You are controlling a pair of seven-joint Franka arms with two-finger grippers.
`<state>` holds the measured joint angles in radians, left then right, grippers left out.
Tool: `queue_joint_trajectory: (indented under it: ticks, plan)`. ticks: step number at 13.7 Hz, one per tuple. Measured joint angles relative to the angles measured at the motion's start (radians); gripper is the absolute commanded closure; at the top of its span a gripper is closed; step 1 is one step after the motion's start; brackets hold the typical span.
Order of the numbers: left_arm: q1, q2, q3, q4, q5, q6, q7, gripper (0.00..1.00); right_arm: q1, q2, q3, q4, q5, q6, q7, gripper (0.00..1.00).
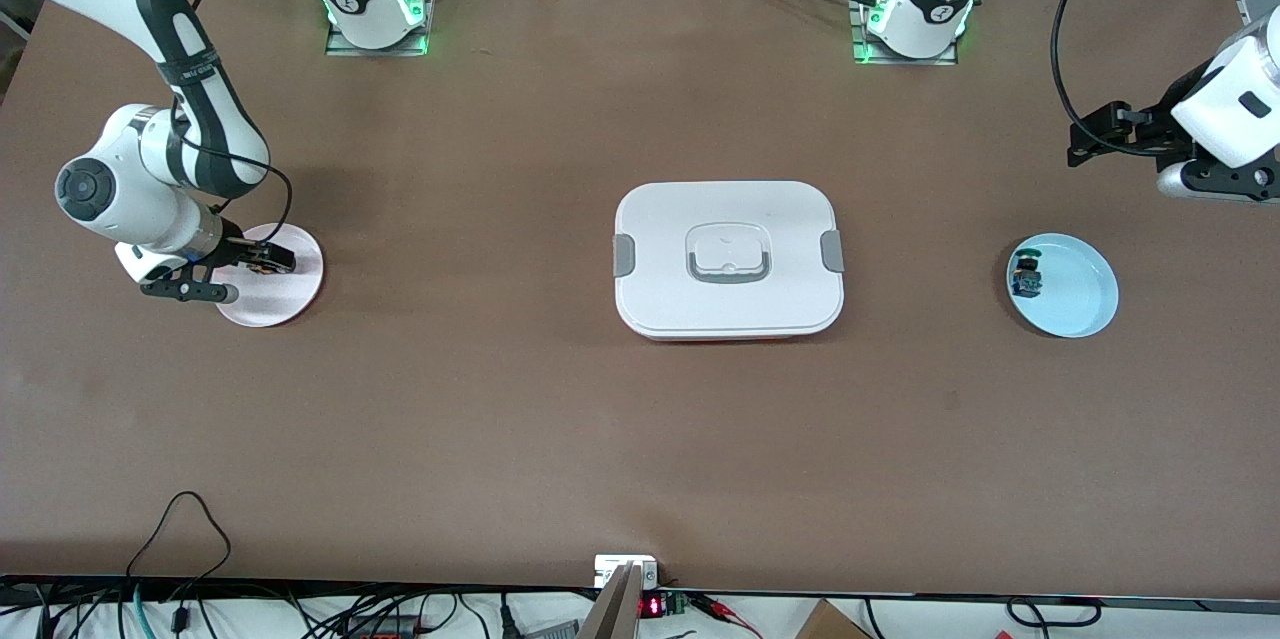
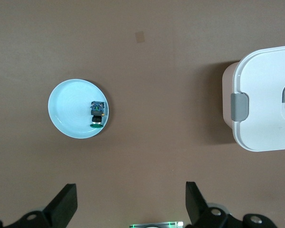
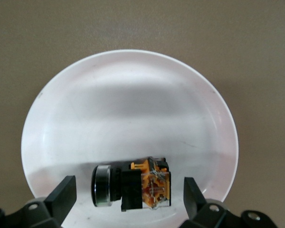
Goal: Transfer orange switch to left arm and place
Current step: 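Lower the open right gripper around the orange switch, then close the right gripper on the orange switch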
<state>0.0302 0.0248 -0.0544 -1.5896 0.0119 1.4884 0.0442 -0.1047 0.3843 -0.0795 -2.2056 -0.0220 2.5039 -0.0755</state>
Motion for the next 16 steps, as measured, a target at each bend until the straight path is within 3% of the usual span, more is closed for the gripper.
queue_joint_trajectory:
  ticks: [16]
  plan:
    - [0.001,0.0,0.001,0.0,0.0,0.0,0.0,0.0,0.0,0.016,0.0,-0.022,0.0,0.017,0.0,0.0]
